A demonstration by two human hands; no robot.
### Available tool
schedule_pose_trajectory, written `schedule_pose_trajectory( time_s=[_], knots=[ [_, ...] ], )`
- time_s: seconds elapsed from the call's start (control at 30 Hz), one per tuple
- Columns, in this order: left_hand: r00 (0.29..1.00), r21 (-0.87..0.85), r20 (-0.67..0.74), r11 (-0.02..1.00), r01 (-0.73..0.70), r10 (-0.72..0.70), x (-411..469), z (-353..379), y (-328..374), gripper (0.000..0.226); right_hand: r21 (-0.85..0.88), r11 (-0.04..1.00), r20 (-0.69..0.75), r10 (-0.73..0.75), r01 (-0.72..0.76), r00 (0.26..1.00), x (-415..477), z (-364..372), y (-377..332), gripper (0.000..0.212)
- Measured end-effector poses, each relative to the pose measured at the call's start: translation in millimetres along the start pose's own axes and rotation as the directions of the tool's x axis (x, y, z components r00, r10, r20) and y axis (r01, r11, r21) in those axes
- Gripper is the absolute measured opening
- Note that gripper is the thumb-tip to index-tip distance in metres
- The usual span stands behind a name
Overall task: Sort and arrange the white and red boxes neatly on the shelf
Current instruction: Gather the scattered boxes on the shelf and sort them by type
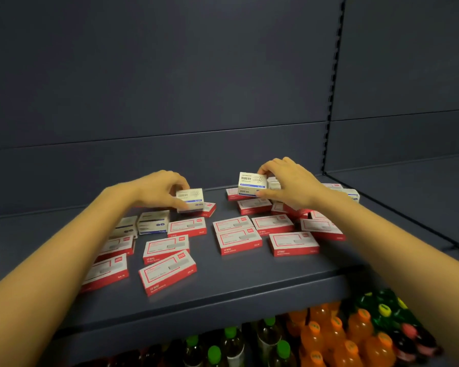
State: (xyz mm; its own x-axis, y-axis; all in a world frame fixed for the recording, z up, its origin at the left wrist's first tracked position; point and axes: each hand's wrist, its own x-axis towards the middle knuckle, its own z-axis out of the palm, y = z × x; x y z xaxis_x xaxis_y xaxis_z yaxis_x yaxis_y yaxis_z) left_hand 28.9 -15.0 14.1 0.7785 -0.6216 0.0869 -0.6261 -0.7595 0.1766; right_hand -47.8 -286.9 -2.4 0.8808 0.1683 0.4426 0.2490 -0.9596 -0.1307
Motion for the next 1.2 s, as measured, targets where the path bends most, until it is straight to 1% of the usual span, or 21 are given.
schedule_pose_trajectory(
  time_s=[0.1, 0.23, 0.33, 0.47, 0.73, 0.93, 1.2],
  knots=[
    [0.997, 0.027, -0.054, 0.999, -0.046, 0.048, 9.1, -5.2, 21.8, 0.038, 0.006, 0.999, -0.013, 0.047, -0.047, 0.999, -14.1, -11.5, 12.7, 0.042],
    [0.983, -0.022, -0.11, 0.988, -0.15, 0.147, 24.3, -4.6, 64.5, 0.035, 0.019, 0.994, -0.032, 0.11, -0.109, 0.993, -39.3, -31.7, 37.9, 0.041],
    [0.972, -0.031, -0.122, 0.978, -0.207, 0.202, 38.1, -0.6, 102.7, 0.035, 0.008, 0.988, -0.032, 0.151, -0.151, 0.988, -62.7, -50.3, 64.1, 0.04],
    [0.955, 0.037, -0.119, 0.962, -0.27, 0.272, 61.1, 8.2, 161.0, 0.037, -0.033, 0.976, -0.03, 0.215, -0.216, 0.976, -98.7, -78.1, 104.0, 0.042],
    [0.931, 0.061, -0.117, 0.938, -0.34, 0.345, 95.4, 39.8, 286.1, 0.039, -0.058, 0.958, -0.016, 0.282, -0.282, 0.959, -182.9, -131.6, 194.2, 0.04],
    [0.915, 0.024, -0.116, 0.922, -0.387, 0.387, 117.0, 71.1, 377.4, 0.04, -0.094, 0.945, 0.006, 0.314, -0.312, 0.949, -241.4, -163.2, 266.5, 0.041],
    [0.894, 0.033, -0.111, 0.901, -0.433, 0.434, 155.6, 103.0, 470.3, 0.039, -0.075, 0.926, 0.0, 0.372, -0.371, 0.928, -290.1, -191.0, 351.2, 0.04]
  ],
)
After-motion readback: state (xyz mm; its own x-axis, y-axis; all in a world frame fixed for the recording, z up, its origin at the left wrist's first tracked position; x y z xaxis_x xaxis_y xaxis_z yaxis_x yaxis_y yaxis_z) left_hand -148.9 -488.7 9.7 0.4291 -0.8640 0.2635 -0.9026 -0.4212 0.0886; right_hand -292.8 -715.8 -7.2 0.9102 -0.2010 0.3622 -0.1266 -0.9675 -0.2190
